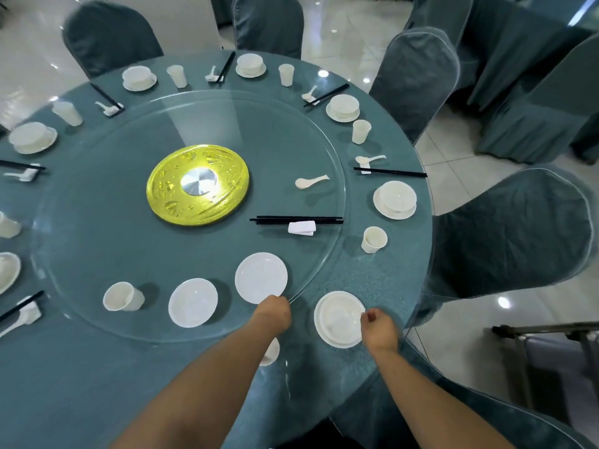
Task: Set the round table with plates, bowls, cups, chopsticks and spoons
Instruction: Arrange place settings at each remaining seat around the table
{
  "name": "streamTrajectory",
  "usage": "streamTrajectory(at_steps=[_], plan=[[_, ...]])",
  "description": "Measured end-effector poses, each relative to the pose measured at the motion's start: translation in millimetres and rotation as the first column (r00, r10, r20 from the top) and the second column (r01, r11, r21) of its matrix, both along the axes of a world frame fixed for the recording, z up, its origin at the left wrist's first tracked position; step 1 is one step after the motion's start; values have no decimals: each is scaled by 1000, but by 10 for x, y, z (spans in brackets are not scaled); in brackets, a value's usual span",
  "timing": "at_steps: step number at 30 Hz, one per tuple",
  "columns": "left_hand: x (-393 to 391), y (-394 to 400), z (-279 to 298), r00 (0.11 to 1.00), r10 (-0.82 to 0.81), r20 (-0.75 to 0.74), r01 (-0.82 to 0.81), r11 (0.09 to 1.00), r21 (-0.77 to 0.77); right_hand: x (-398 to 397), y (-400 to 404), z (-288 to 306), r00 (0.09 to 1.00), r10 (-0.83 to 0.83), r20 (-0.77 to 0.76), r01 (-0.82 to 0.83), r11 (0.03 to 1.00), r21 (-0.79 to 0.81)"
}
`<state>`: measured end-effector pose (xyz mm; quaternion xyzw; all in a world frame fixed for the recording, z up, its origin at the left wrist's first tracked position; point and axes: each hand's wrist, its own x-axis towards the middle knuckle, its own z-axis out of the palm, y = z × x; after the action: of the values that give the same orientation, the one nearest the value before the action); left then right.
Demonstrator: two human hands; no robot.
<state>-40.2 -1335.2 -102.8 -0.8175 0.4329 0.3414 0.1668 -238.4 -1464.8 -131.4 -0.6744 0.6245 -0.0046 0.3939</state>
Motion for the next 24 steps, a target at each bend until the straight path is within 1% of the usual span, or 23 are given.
streamTrajectory(at_steps=[3, 5, 7, 9, 12, 14, 16, 20, 22, 24], plan=[[10, 148, 43, 1000, -1, -20, 2, 998, 59, 77, 28, 39, 999, 32, -20, -32, 999, -6], [10, 220, 92, 999, 38, -21, -36, 997, 75, 161, 44, 78, 997, 66, -25, -67, 996, -51], [35, 247, 103, 993, 115, -6, -115, 993, 40, 270, 60, 118, 994, 109, -18, -110, 989, -99], [45, 244, 139, 979, 202, -4, -202, 979, -42, 381, 105, 143, 984, 175, -21, -176, 975, -136], [90, 172, 138, 965, 260, -26, -261, 955, -139, 566, 186, 159, 955, 298, 1, -294, 942, -161], [134, 133, 74, 947, 310, -86, -321, 930, -180, 733, 229, 173, 919, 395, 0, -388, 902, -188], [201, 131, 6, 934, 330, -137, -350, 922, -163, 979, 263, 184, 865, 501, 14, -486, 845, -222], [287, 251, -186, 943, 321, -89, -323, 946, -19, 1544, 328, 184, 734, 679, -23, -652, 695, -303], [318, 332, -256, 943, 324, -74, -325, 946, -11, 1810, 357, 165, 676, 735, -60, -707, 623, -335], [335, 414, -292, 946, 315, -77, -318, 948, -26, 2020, 381, 135, 624, 773, -116, -759, 564, -325]])
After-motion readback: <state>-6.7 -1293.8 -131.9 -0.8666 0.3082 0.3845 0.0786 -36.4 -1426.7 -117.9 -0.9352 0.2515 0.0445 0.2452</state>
